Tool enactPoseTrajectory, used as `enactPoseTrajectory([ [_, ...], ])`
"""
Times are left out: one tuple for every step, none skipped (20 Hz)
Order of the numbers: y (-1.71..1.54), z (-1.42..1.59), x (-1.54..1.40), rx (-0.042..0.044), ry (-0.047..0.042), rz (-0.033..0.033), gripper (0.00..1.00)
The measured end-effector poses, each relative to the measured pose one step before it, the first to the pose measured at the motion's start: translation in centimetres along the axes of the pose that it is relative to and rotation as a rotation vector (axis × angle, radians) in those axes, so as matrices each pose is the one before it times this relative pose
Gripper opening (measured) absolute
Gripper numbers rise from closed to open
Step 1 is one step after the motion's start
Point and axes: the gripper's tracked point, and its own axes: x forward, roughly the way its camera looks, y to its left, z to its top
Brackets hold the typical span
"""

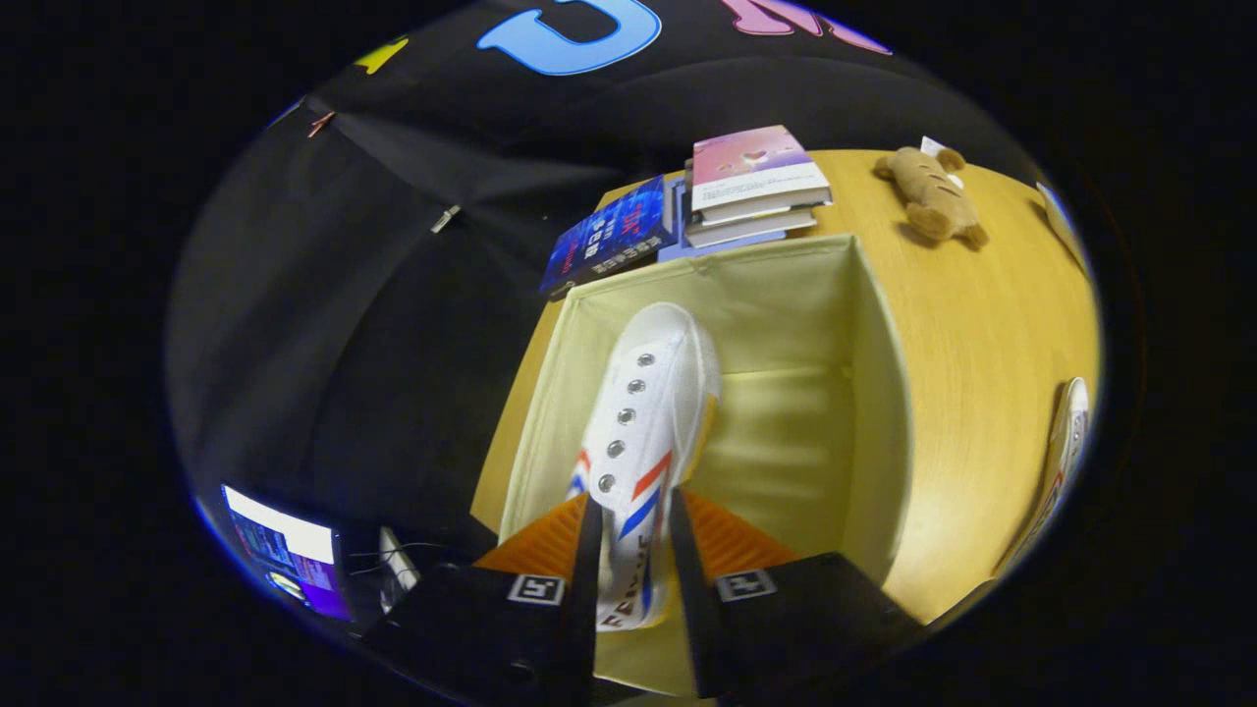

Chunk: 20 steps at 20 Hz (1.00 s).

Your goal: Open the storage box then place both shoes into the box .Put the left shoe in first, then the right shoe, with the right side of both shoes facing outward in a uniform manner.

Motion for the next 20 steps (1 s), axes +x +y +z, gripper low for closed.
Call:
enactPoseTrajectory([
  [-0.206, 0.101, -0.144, -0.01521, -0.00503, 0.00106, 0.64],
  [-0.132, 0.293, -0.044, -0.01227, -0.00532, 0.00065, 0.82],
  [-0.016, 0.161, -0.234, -0.00589, -0.00822, 0.00213, 0.95],
  [-0.057, 0.195, -0.354, -0.00259, -0.01002, -0.00291, 0.96],
  [-0.268, 0.212, -0.461, -0.00645, -0.00861, -0.00358, 0.98],
  [0.015, 0.201, -0.565, -0.00415, -0.01063, 0.00634, 0.99],
  [-0.332, 0.408, -0.594, -0.01188, -0.02108, -0.01179, 0.98],
  [-0.559, 0.28, -0.706, -0.0135, -0.01981, -0.00208, 0.99],
  [-0.297, 0.328, -0.853, -0.00948, -0.01689, -0.00097, 0.99],
  [-0.406, 0.405, -1.035, -0.00877, -0.0274, 0.00002, 0.99],
  [-0.522, 0.535, -1.278, -0.0123, -0.02749, -0.00062, 0.99],
  [-0.924, 0.583, -1.281, -0.01407, -0.03069, -0.01208, 0.99],
  [-1.186, 0.56, -1.348, -0.01318, -0.0335, -0.01883, 0.99],
  [-1.42, 0.552, -1.445, -0.01043, -0.03108, -0.02242, 0.99],
  [-1.7, 0.447, -1.449, -0.00958, -0.02736, -0.03404, 0.99],
  [-2.09, 0.288, -1.404, -0.00607, -0.01964, -0.04519, 0.99],
  [-2.125, 0.21, -1.189, -0.00232, -0.01888, -0.04466, 0.99],
  [-2.528, 0.162, -1.377, 0.00584, -0.01594, -0.04803, 0.99],
  [-2.374, -0.113, -1.079, 0.00921, -0.00507, -0.0466, 0.99],
  [-2.623, -0.49, -0.616, 0.00463, -0.00121, -0.05127, 0.99],
])
